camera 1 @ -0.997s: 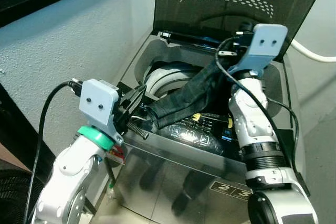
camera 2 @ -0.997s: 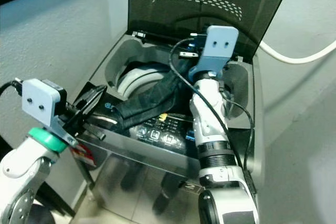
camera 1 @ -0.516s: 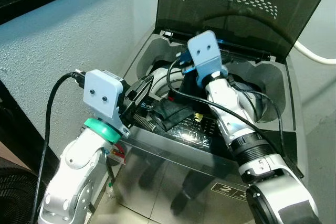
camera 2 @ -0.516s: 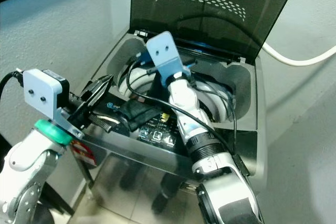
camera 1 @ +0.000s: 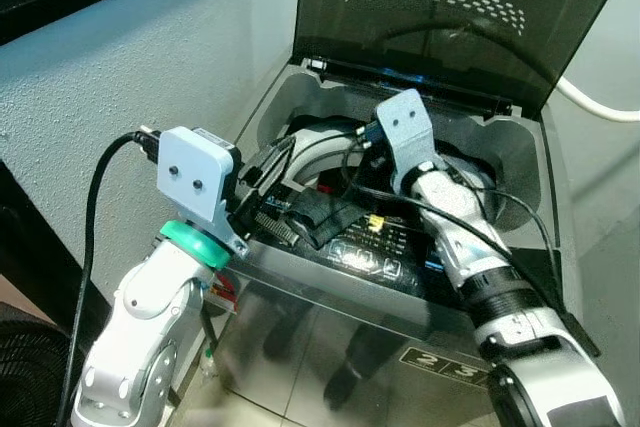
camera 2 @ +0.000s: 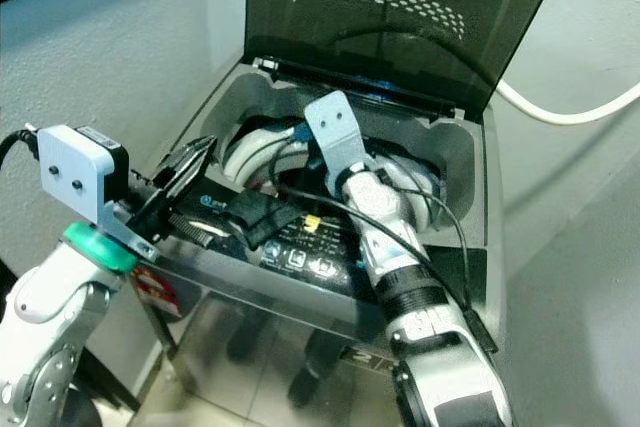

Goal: Clothes washing

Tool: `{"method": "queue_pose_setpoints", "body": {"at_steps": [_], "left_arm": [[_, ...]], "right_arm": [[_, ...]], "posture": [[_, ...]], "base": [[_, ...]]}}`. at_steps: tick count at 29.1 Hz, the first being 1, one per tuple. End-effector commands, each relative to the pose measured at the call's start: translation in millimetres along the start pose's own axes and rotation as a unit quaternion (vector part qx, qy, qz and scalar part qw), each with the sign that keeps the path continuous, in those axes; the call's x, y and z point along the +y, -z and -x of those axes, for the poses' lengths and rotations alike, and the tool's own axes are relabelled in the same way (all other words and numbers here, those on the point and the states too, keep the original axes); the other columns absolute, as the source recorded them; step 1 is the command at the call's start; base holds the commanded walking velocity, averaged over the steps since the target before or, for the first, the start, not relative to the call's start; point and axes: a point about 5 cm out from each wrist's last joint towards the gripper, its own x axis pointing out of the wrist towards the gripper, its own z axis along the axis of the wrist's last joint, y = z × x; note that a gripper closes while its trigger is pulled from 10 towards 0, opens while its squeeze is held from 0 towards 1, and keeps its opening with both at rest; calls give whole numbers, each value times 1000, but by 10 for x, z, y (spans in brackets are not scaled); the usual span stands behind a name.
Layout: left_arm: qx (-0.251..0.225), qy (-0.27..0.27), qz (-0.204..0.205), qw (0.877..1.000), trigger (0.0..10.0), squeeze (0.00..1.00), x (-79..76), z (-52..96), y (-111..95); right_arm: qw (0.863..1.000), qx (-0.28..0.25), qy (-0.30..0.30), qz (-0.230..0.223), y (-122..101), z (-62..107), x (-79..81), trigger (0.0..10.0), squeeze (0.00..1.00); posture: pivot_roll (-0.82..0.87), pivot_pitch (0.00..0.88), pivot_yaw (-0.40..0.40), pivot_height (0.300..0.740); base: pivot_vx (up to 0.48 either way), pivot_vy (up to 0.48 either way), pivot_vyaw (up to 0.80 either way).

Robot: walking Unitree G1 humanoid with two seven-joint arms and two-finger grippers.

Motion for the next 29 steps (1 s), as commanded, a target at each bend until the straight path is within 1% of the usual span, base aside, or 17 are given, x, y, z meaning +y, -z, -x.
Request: {"method": "queue_pose_setpoints", "body": {"at_steps": [1,6,9,11,12,14,15,16,21,22,23,24,25,26,27,28,29], "left_arm": [[-1,10,0,1000,10000,0,-19,0,-25],[-1,11,0,1000,10000,0,-6,-7,-33],[-2,12,0,1000,10000,0,-3,-10,-35],[-3,12,1,1000,10000,0,1,-18,-43],[-3,12,1,1000,10000,0,1,-18,-43],[-4,12,2,1000,10000,0,3,-26,-46],[-4,12,2,1000,10000,0,3,-26,-46],[-5,12,2,1000,10000,0,2,-31,-46],[-5,11,2,1000,10000,0,-5,-36,-50],[-5,11,2,1000,10000,0,-6,-36,-50],[-6,11,2,1000,10000,0,-6,-39,-50],[-6,10,3,1000,10000,0,-8,-40,-50],[-6,10,3,1000,10000,0,-8,-40,-50],[-6,11,4,1000,10000,0,-12,-45,-48],[-6,11,4,1000,10000,0,-16,-49,-47],[-6,11,4,1000,10000,0,-16,-49,-47],[-8,13,4,1000,10000,0,-22,-55,-48]], "right_arm": [[994,5,-105,9,48,132,117,10000,0],[988,12,-149,41,89,268,62,10000,0],[986,12,-157,47,91,299,41,10000,0],[984,-2,-159,75,35,338,-51,10000,0],[984,-2,-159,75,35,338,-51,10000,0],[989,-31,-139,39,-115,301,-124,10000,0],[989,-31,-139,39,-115,301,-124,10000,0],[989,-45,-142,18,-202,296,-124,10000,0],[983,-55,-173,5,-275,318,-78,10000,0],[981,-35,-162,96,-253,285,-87,10000,0],[973,-21,-157,166,-229,265,-93,10000,0],[965,-17,-155,209,-233,242,-96,10000,0],[965,-17,-155,209,-233,242,-96,10000,0],[962,-32,-155,223,-318,200,-87,10000,0],[964,-53,-144,215,-425,154,-94,10000,0],[964,-53,-144,215,-425,154,-94,10000,0],[973,-83,-85,200,-589,62,-176,10000,0]], "posture": [[198,26,-35,740],[192,26,-31,740],[192,26,-31,740],[189,25,-29,740],[189,25,-29,740],[189,24,-30,740],[189,24,-30,740],[189,24,-30,740],[191,25,-36,740],[191,25,-36,740],[187,26,-36,740],[187,26,-36,740],[187,26,-36,740],[186,24,-35,740],[186,24,-35,740],[186,24,-35,740],[186,22,-37,740]], "base": [[0,0,0],[0,0,0],[0,0,0],[0,0,0],[0,0,0],[0,0,0],[0,0,0],[0,0,0],[0,0,0],[0,0,0],[0,0,0],[0,0,0],[0,0,0],[0,0,0],[0,0,0],[0,0,0],[0,0,0]]}}
